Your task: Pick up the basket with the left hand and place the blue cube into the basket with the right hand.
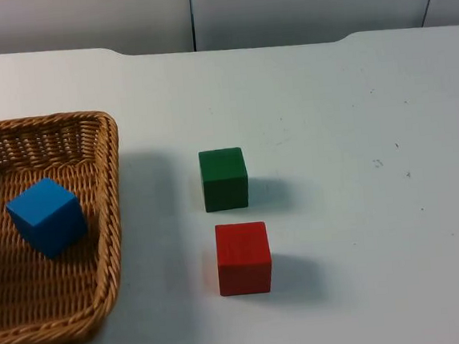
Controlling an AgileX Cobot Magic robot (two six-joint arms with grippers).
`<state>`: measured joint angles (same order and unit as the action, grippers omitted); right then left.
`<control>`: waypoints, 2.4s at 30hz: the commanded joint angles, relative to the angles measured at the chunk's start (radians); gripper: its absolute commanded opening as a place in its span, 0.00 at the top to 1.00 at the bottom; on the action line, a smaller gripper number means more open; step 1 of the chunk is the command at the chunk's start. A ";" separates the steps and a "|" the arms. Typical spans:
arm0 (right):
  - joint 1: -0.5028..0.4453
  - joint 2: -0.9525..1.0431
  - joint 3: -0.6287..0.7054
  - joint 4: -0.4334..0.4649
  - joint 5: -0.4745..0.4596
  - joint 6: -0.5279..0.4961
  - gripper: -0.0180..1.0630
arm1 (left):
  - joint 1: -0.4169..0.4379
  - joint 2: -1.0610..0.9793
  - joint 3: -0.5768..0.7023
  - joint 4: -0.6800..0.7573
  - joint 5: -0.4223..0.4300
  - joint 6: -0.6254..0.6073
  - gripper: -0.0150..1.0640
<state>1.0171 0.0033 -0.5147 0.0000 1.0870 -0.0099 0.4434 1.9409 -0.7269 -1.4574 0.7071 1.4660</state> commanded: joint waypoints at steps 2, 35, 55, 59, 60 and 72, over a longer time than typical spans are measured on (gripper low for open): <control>0.003 -0.003 0.006 -0.006 -0.008 0.002 0.02 | 0.002 -0.002 -0.007 -0.012 0.022 0.027 0.30; 0.003 -0.003 0.006 -0.006 -0.008 0.002 0.02 | 0.004 -1.087 -0.008 0.264 -0.086 -0.393 0.21; 0.003 -0.003 0.006 -0.006 -0.008 0.002 0.02 | -0.439 -1.589 -0.006 0.849 0.119 -0.857 0.21; 0.003 -0.003 0.006 -0.006 -0.008 0.002 0.02 | -0.441 -1.724 -0.004 1.084 0.178 -1.069 0.21; 0.003 -0.003 0.006 -0.006 -0.008 0.002 0.02 | -0.452 -1.746 -0.004 1.125 0.183 -1.108 0.21; 0.003 -0.003 0.006 -0.006 -0.008 0.002 0.02 | -0.476 -1.941 0.026 1.353 0.380 -1.348 0.21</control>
<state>1.0171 0.0033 -0.5147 0.0000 1.0870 -0.0081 -0.0252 0.0119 -0.7155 -0.1448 1.0513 0.1626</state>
